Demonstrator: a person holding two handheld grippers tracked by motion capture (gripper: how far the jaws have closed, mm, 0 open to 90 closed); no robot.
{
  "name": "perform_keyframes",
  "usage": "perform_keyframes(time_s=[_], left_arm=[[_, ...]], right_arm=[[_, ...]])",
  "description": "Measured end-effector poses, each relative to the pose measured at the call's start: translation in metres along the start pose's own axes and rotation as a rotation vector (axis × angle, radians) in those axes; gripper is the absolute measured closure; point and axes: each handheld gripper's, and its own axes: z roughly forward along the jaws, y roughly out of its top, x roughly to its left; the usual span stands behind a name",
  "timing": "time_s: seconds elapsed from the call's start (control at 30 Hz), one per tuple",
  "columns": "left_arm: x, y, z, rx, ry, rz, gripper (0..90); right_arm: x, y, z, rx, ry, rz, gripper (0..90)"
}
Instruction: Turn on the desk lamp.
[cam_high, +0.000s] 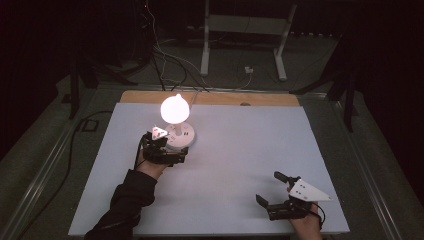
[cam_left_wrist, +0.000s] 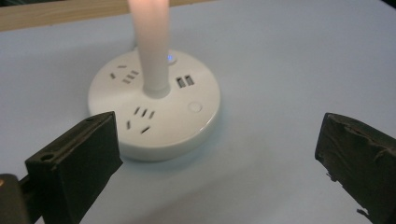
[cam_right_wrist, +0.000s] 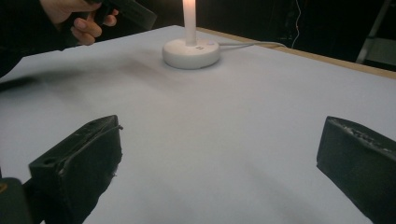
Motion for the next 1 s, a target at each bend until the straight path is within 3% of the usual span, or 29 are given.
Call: perform_keyframes(time_s=[0.17,0.57,1.0], left_arm=[[0.006,-0.007,-0.013,-0.008,0.004,0.009,0.5],[0.021,-0.033,-0.038,0.025,0.016,0.02,0.5],[0.025,-0.066,-0.064,0.041,0.022,0.026,0.5]], right_arm=[[0.0,0.0,0.0,0.002,-0.001,0.004,0.0],[0.001,0.0,0.004,0.008,0.005,0.001,0.0],[0.001,0.0,0.004,0.011,0.005,0.002,0.0]])
